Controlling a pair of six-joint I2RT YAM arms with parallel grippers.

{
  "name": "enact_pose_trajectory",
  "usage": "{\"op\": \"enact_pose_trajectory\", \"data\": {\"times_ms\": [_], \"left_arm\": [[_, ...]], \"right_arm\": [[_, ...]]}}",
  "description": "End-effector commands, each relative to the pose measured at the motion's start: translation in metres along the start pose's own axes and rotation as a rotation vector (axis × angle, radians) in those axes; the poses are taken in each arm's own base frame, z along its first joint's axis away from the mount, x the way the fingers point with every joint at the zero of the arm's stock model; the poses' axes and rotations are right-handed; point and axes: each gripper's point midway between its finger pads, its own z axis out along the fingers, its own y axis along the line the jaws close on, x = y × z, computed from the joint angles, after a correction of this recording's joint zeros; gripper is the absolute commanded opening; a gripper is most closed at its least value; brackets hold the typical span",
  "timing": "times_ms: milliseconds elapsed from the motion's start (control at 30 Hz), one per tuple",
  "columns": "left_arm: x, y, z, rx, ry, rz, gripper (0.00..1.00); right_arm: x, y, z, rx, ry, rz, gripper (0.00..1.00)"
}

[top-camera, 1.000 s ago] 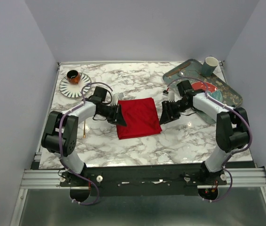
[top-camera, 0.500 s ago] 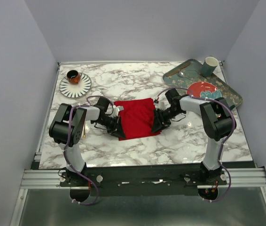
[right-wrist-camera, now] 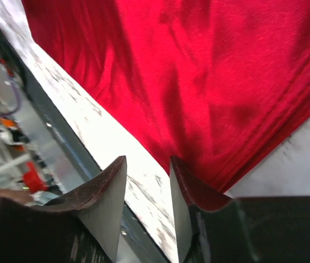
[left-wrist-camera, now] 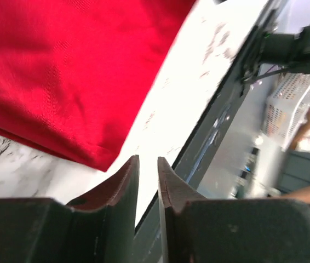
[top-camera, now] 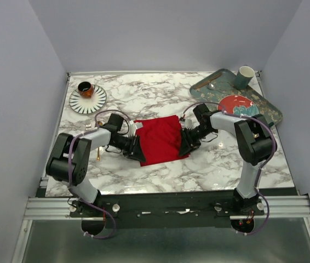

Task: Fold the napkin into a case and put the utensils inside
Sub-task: Smooth out the lower triangle-folded napkin at the center of the board.

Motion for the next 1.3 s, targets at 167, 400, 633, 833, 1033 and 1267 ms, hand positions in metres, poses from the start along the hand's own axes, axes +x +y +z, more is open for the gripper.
{"op": "enact_pose_trajectory", "data": {"times_ms": [167, 400, 633, 833, 1033, 1267], "left_arm": [[-0.107, -0.051, -0.038, 0.077, -0.308, 0.198, 0.31], [-0.174, -0.019, -0.029, 0.044, -0.406, 0.129, 0.31], [-0.159, 0.043, -0.011, -0.031, -0.366, -0.053, 0.29], [-0.122, 0.061, -0.003, -0.079, -0.291, -0.143, 0.28], [-0.098, 0.041, -0.017, -0.090, -0.247, -0.087, 0.28], [-0.114, -0.002, -0.055, -0.135, -0.244, 0.271, 0.34]], "right_arm": [[-0.019, 0.046, -0.038, -0.052, -0.088, -0.202, 0.52], [-0.034, 0.035, -0.026, -0.051, -0.088, -0.155, 0.52], [-0.016, -0.004, 0.001, 0.003, -0.006, -0.092, 0.52], [-0.006, -0.032, 0.004, 0.120, 0.041, -0.082, 0.51], [-0.028, -0.049, -0.012, 0.251, 0.036, -0.118, 0.51], [-0.052, -0.001, -0.048, 0.202, -0.051, -0.224, 0.55]]}}
